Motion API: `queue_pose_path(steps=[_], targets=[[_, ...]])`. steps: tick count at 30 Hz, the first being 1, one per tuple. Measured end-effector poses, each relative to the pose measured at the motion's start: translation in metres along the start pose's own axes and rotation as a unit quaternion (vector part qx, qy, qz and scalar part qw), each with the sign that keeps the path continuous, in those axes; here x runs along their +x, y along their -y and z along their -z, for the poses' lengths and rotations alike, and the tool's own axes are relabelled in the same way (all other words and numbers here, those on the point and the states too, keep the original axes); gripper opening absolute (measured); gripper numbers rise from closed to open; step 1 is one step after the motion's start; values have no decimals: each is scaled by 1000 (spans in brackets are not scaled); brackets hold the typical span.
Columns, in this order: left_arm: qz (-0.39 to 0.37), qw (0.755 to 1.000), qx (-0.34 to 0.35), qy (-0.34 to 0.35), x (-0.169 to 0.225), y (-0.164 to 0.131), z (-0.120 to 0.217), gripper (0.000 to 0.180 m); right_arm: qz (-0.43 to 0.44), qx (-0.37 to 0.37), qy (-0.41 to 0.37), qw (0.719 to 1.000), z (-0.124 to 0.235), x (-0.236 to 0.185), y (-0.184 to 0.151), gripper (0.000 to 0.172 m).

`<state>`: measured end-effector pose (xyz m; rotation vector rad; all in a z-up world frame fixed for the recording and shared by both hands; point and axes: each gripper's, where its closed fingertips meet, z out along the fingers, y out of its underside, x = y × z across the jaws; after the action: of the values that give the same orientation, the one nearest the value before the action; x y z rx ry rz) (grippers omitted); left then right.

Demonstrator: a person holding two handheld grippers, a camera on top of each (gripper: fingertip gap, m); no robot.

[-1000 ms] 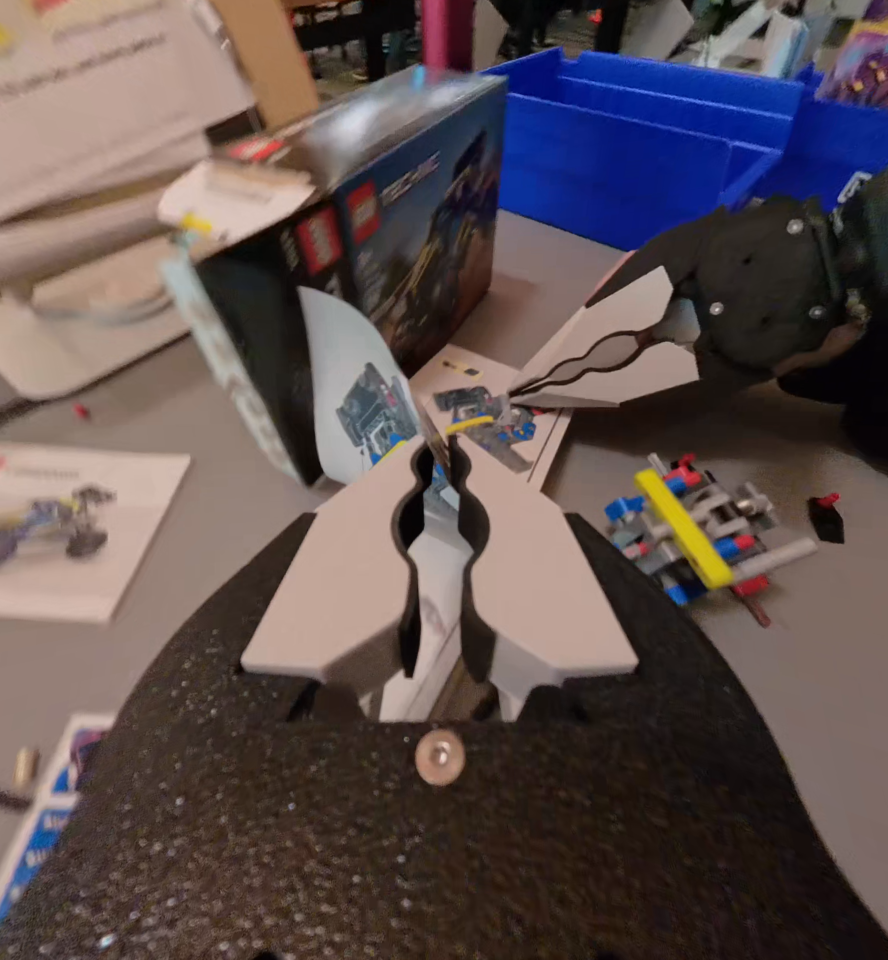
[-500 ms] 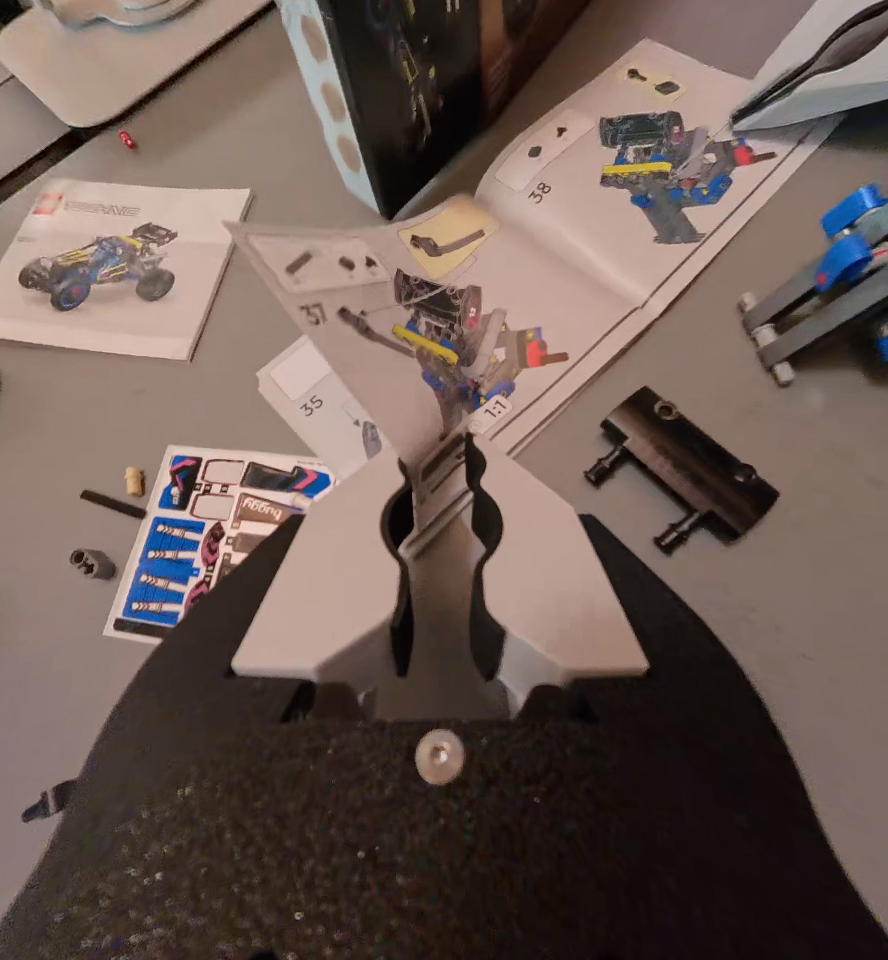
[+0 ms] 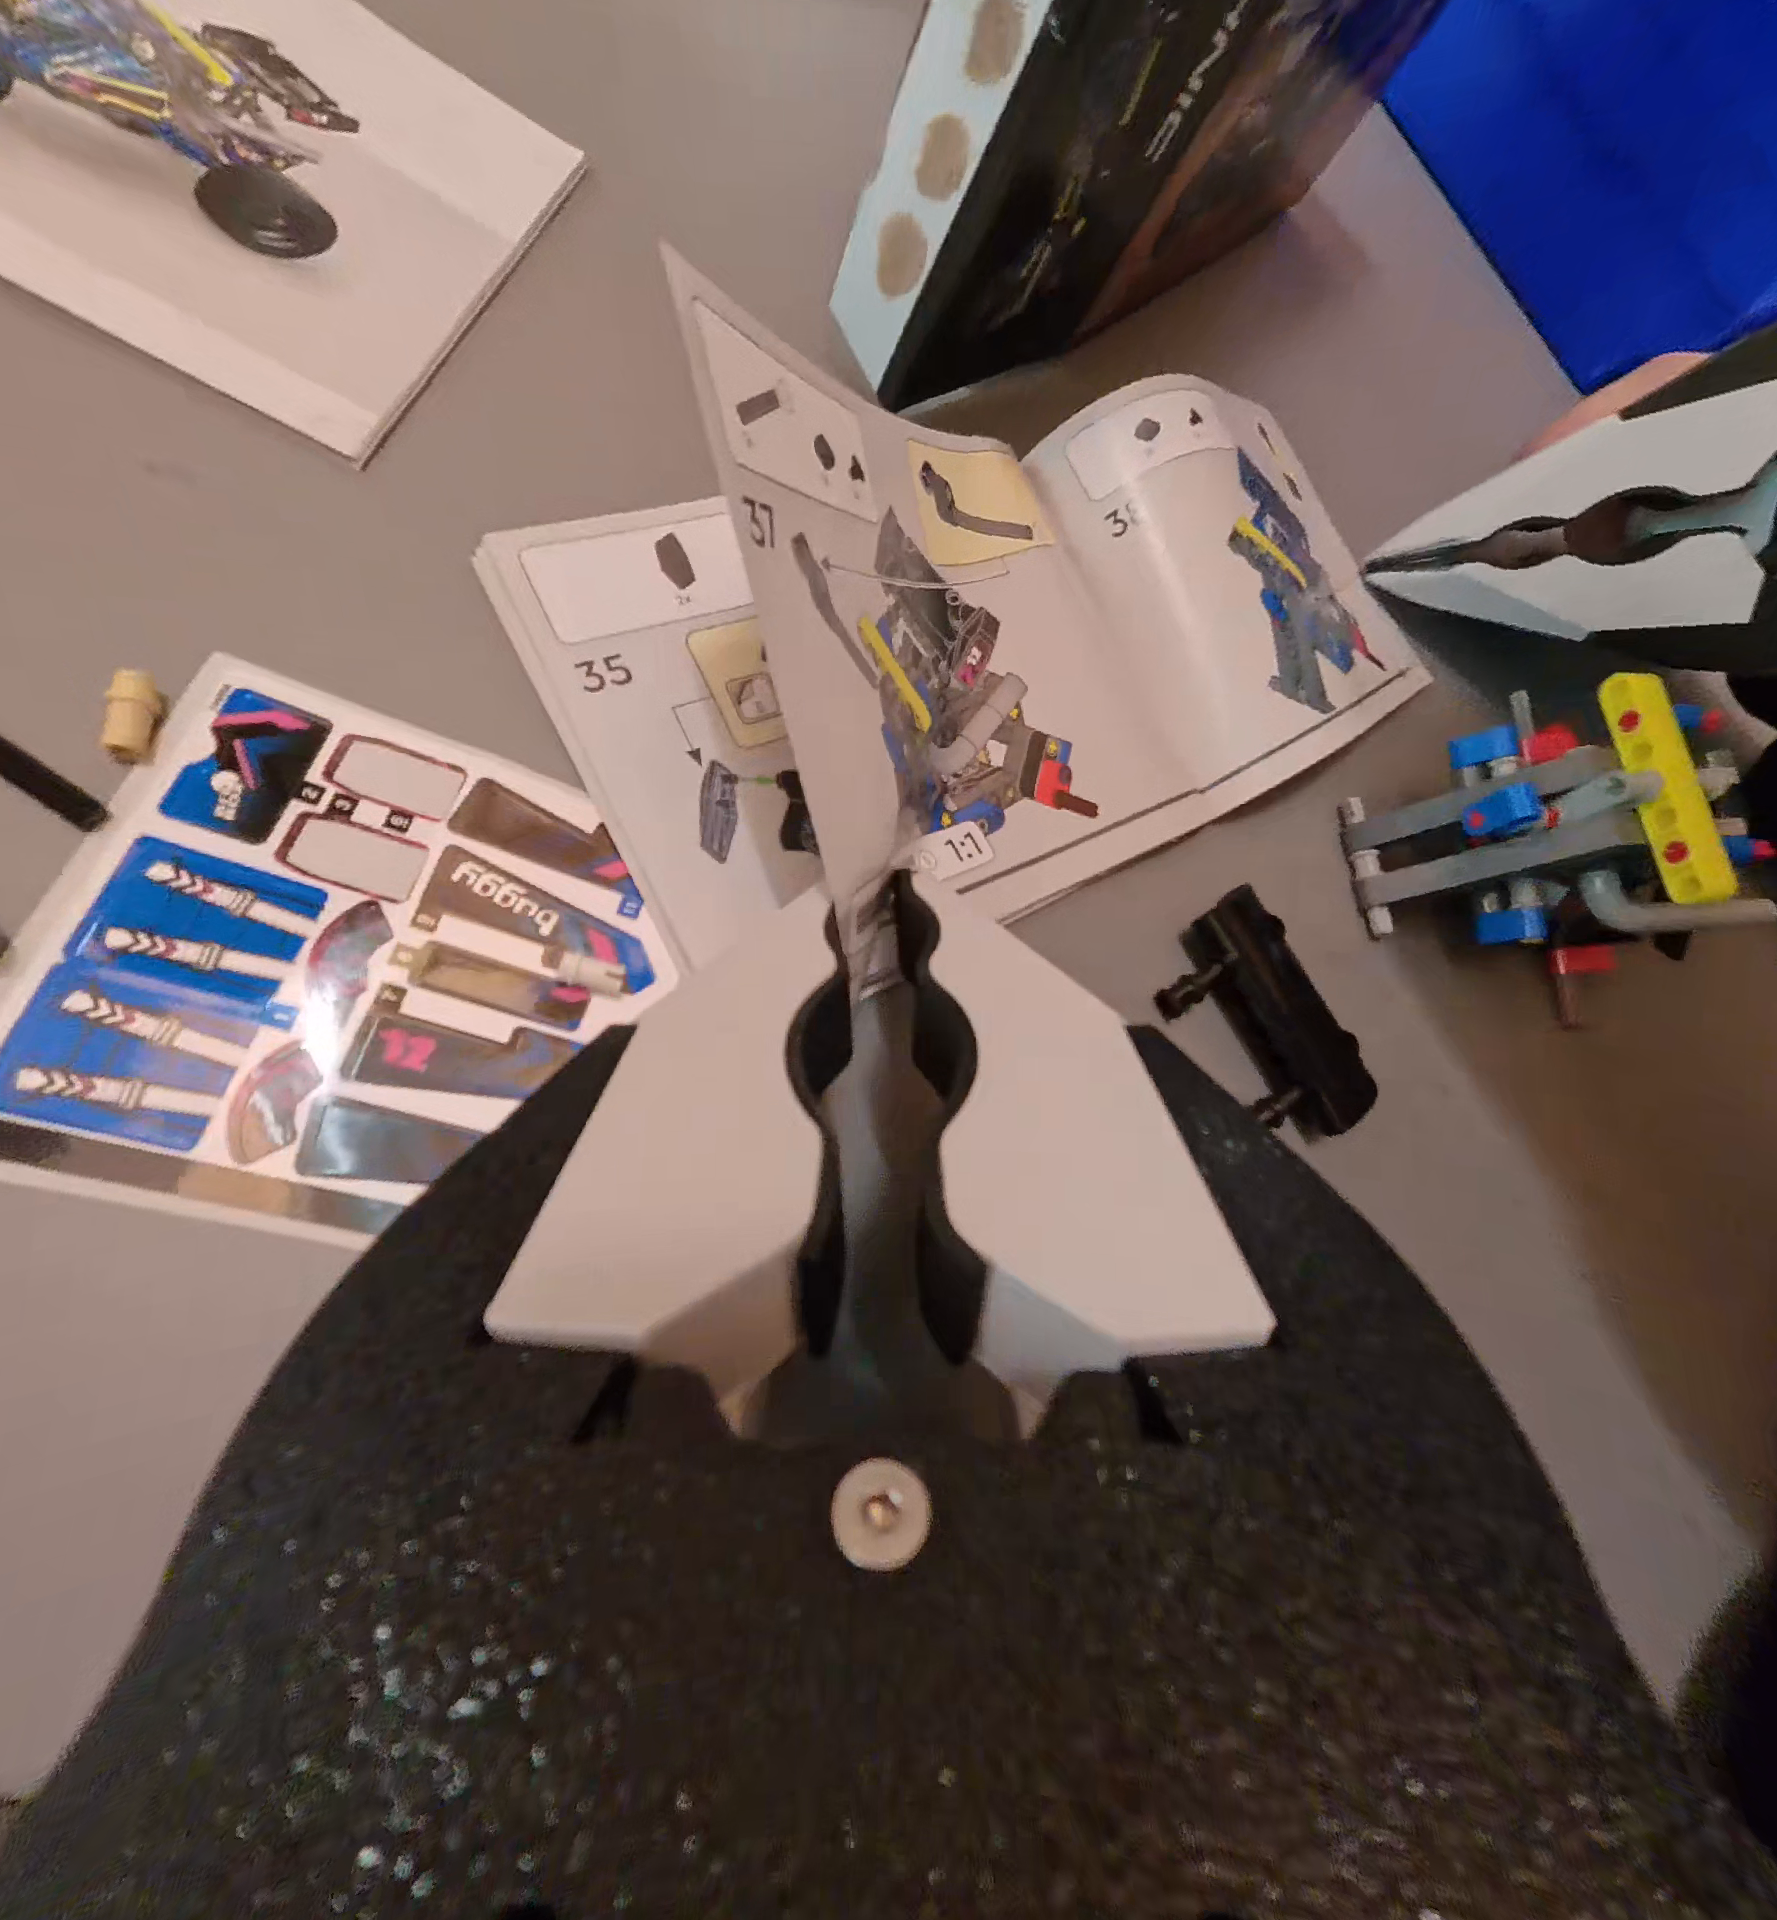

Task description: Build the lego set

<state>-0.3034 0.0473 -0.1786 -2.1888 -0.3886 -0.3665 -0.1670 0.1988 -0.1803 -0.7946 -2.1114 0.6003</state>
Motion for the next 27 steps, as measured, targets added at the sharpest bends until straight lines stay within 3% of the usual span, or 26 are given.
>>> queue_pose_path(steps=[13,27], targets=[[39,999,0,-32,0,0,0,0,-8,6,1,1000,0,1,1,0],[34,999,-1,-28,0,0,0,0,-14,10,1,1000,0,2,1,0]])
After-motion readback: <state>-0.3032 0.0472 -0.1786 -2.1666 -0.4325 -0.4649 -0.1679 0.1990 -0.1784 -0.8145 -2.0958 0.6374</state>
